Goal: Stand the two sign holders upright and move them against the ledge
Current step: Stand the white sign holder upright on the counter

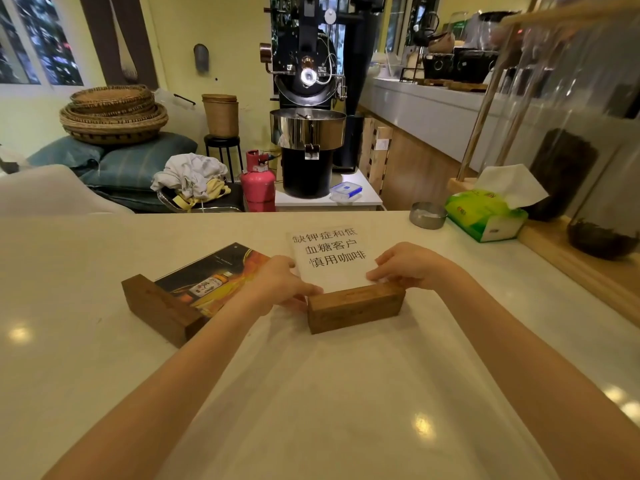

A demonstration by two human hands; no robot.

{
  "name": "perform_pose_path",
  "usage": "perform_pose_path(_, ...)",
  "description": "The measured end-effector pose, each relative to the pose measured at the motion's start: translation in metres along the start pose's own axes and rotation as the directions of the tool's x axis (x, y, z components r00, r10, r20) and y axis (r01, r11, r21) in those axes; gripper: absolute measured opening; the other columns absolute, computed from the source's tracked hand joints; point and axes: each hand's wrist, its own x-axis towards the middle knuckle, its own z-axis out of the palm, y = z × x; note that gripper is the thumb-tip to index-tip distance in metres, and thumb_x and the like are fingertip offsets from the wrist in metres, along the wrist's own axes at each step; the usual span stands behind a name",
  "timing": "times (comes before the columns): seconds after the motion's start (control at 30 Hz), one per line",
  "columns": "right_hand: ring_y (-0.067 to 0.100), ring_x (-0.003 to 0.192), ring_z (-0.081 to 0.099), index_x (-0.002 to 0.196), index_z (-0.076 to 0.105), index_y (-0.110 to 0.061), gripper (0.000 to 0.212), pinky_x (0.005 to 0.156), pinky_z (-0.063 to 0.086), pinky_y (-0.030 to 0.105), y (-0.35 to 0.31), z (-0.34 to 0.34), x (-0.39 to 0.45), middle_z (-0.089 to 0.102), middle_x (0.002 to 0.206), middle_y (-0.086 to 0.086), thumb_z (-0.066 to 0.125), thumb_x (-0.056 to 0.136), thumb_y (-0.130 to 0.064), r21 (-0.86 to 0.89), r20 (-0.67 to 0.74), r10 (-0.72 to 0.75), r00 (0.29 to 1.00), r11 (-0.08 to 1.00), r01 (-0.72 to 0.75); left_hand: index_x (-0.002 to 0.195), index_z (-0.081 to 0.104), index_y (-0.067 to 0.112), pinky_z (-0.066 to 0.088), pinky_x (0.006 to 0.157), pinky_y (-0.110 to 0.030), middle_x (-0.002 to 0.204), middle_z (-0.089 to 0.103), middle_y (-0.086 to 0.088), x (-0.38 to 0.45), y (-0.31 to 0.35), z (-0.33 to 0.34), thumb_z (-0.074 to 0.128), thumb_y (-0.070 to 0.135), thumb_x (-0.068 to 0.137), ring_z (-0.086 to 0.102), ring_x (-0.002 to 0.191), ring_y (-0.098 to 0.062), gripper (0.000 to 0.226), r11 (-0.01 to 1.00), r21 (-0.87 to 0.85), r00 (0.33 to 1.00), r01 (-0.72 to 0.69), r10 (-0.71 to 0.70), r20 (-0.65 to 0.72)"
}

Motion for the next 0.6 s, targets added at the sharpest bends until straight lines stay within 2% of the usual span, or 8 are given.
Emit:
perform_pose_path(0.07, 0.013, 0.074, 0.053, 0.12, 0.055, -0.005, 0.046, 0.058, 0.046, 0.021, 0.0, 0.0, -0.002, 0.055, 0.082, -0.004, 0.069, 0.078, -0.017, 0.031, -0.039, -0.038, 0.999, 0.999, 0.039, 0.134, 0.032, 0.006, 0.059, 0.068, -0.038, 0.087, 0.057, -0.003, 0.0, 0.005, 0.0, 0.073, 0.002, 0.07, 0.063, 0.08, -0.024, 0.077, 0.999, -0.011, 0.999, -0.039, 0.038, -0.031)
perform_pose_path(0.1, 0.014, 0.076, 0.053, 0.12, 0.055, -0.005, 0.046, 0.057, 0.046, 0.021, 0.001, 0.0, -0.002, 0.055, 0.082, -0.004, 0.07, 0.078, -0.016, 0.054, -0.059, -0.056, 0.997, 0.997, 0.059, 0.136, 0.029, 0.009, 0.059, 0.066, -0.037, 0.085, 0.053, -0.002, 0.0, 0.008, 0.0, 0.074, 0.001, 0.069, 0.061, 0.079, -0.024, 0.081, 0.998, -0.002, 0.997, -0.06, 0.06, -0.048)
perform_pose_path(0.23, 0.021, 0.09, 0.054, 0.122, 0.049, -0.007, 0.051, 0.057, 0.046, 0.022, 0.002, 0.0, -0.006, 0.053, 0.101, 0.003, 0.07, 0.077, -0.016, 0.119, -0.143, -0.105, 0.984, 0.985, 0.123, 0.137, 0.029, 0.015, 0.06, 0.062, -0.037, 0.084, 0.051, -0.001, -0.001, 0.012, 0.0, 0.076, 0.003, 0.067, 0.062, 0.084, -0.026, 0.085, 0.981, 0.08, 0.976, -0.174, 0.183, -0.118)
perform_pose_path(0.33, 0.021, 0.087, 0.056, 0.116, 0.049, -0.009, 0.043, 0.061, 0.049, 0.023, 0.005, 0.0, -0.009, 0.056, 0.101, 0.005, 0.069, 0.078, -0.014, 0.18, -0.181, -0.182, 0.966, 0.96, 0.214, 0.137, 0.028, 0.018, 0.058, 0.056, -0.031, 0.084, 0.051, 0.001, -0.002, 0.015, 0.0, 0.075, 0.004, 0.069, 0.062, 0.077, -0.022, 0.084, 0.95, 0.137, 0.942, -0.282, 0.301, -0.148)
perform_pose_path(0.47, 0.022, 0.086, 0.06, 0.103, 0.048, -0.014, 0.032, 0.065, 0.055, 0.029, 0.011, 0.004, -0.009, 0.061, 0.1, 0.006, 0.068, 0.078, -0.015, 0.19, -0.279, -0.301, 0.912, 0.913, 0.36, 0.139, 0.021, 0.021, 0.058, 0.062, -0.032, 0.089, 0.053, 0.001, -0.002, 0.016, 0.002, 0.074, 0.006, 0.07, 0.063, 0.075, -0.019, 0.087, 0.887, 0.264, 0.88, -0.379, 0.434, -0.193)
perform_pose_path(0.53, 0.024, 0.088, 0.061, 0.101, 0.047, -0.015, 0.03, 0.072, 0.056, 0.037, 0.015, 0.007, -0.01, 0.061, 0.1, 0.006, 0.067, 0.079, -0.014, 0.204, -0.326, -0.336, 0.884, 0.888, 0.413, 0.14, 0.017, 0.024, 0.051, 0.057, -0.02, 0.084, 0.05, 0.006, -0.001, 0.013, 0.004, 0.072, 0.006, 0.072, 0.058, 0.069, -0.009, 0.089, 0.851, 0.305, 0.843, -0.428, 0.498, -0.205)
perform_pose_path(0.6, 0.025, 0.09, 0.061, 0.1, 0.047, -0.016, 0.028, 0.071, 0.057, 0.036, 0.019, 0.012, -0.012, 0.061, 0.102, 0.006, 0.066, 0.08, -0.013, 0.217, -0.363, -0.367, 0.857, 0.861, 0.461, 0.14, 0.013, 0.026, 0.042, 0.055, -0.012, 0.085, 0.05, 0.005, -0.001, 0.01, 0.006, 0.071, 0.007, 0.074, 0.056, 0.068, -0.006, 0.09, 0.818, 0.341, 0.809, -0.462, 0.547, -0.216)
